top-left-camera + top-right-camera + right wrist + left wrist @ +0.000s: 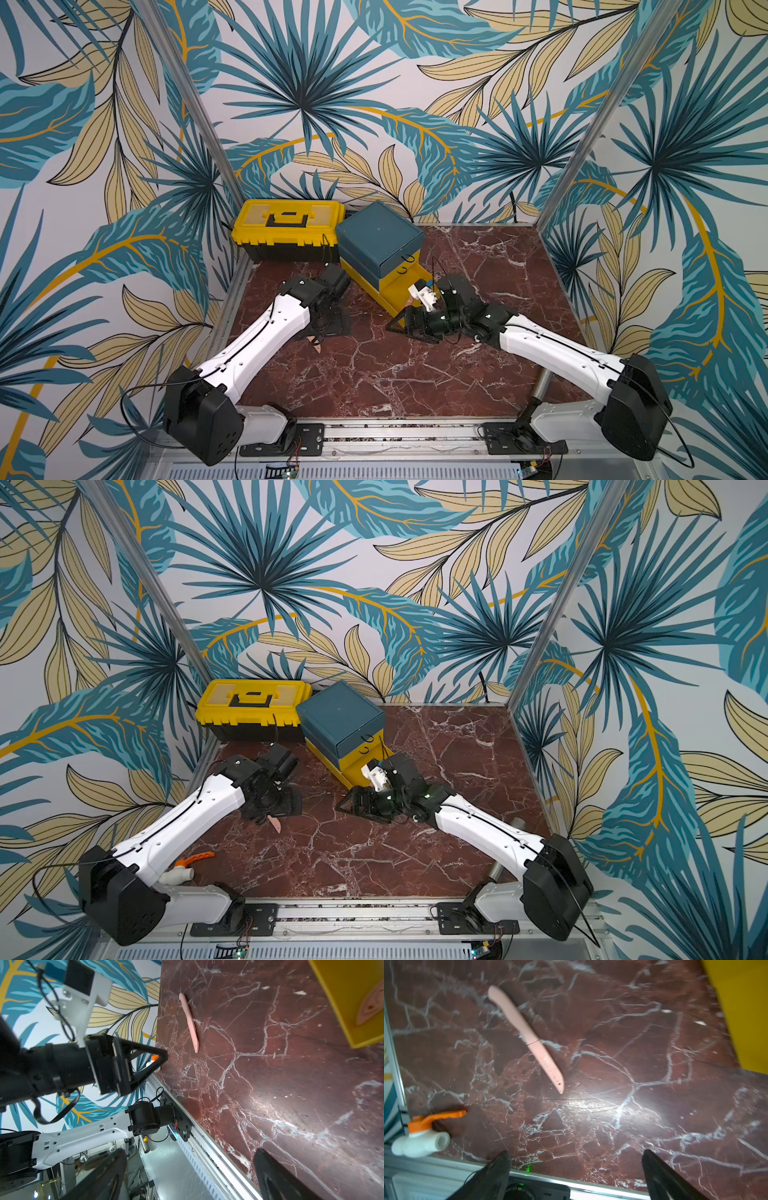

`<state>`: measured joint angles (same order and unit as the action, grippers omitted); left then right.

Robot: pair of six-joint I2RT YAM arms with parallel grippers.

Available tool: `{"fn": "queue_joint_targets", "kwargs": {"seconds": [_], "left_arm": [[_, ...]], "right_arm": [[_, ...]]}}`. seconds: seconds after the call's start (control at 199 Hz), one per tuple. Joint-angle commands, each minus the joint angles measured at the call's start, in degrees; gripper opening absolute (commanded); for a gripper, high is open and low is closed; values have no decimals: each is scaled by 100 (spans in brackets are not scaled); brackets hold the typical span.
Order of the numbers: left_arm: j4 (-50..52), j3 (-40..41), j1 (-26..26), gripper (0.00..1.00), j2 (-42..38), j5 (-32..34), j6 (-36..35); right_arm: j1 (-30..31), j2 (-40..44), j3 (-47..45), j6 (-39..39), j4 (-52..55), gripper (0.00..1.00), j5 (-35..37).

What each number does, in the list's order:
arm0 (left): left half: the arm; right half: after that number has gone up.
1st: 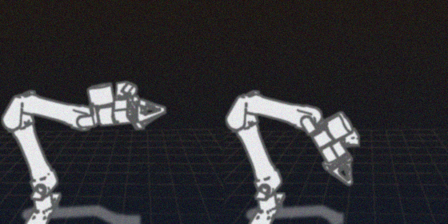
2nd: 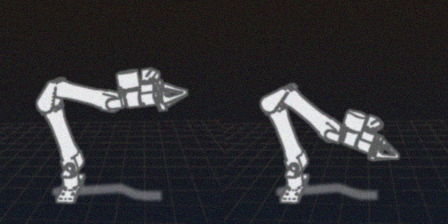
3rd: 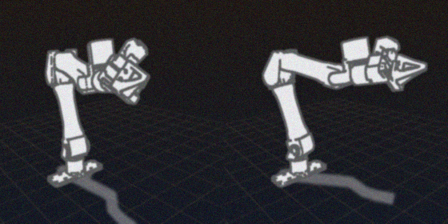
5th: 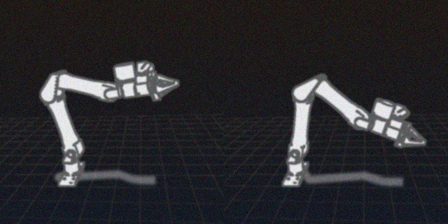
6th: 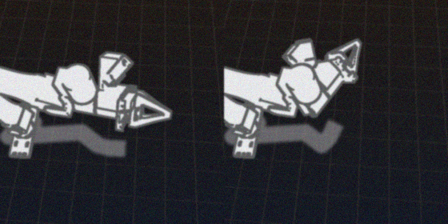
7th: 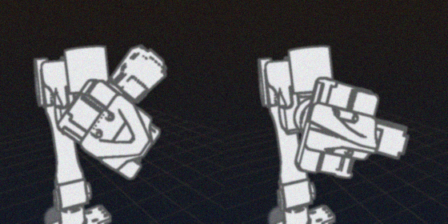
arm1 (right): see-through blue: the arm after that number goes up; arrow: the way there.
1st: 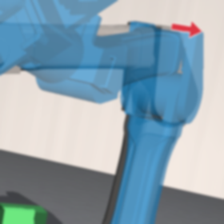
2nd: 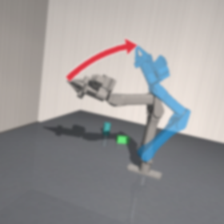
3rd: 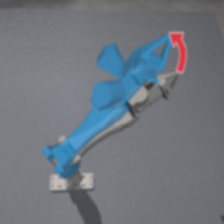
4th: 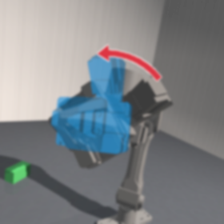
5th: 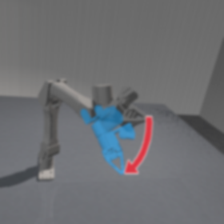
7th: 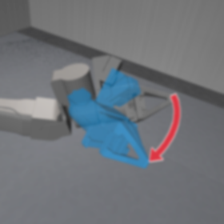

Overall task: Place the fruit knives into the drawer by color
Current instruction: Pick up the fruit knife from the center of the board.

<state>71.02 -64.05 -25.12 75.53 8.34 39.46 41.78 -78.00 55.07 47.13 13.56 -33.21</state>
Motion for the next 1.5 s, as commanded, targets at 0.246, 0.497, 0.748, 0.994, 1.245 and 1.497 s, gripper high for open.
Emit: {"fn": "queue_joint_targets", "kwargs": {"seconds": [0.246,0.497,0.748,0.994,1.245,1.497], "left_arm": [[-1716,1158,1633,100,317,-757,1017],[-2133,676,1832,90,1236,-807,1327],[-2471,686,2230,74,1516,-824,1283],[-3120,976,2301,61,1614,-905,1279],[-3213,990,2303,56,1825,-858,1211],[-3176,1003,2343,55,1887,-738,978]], "right_arm": [[278,-654,648,-247,9,98,153],[279,-762,651,-260,87,98,150],[280,-665,506,-257,185,98,218],[278,-706,511,-266,219,97,227],[278,-819,628,-353,405,98,255],[278,-875,628,-372,491,97,302]]}}
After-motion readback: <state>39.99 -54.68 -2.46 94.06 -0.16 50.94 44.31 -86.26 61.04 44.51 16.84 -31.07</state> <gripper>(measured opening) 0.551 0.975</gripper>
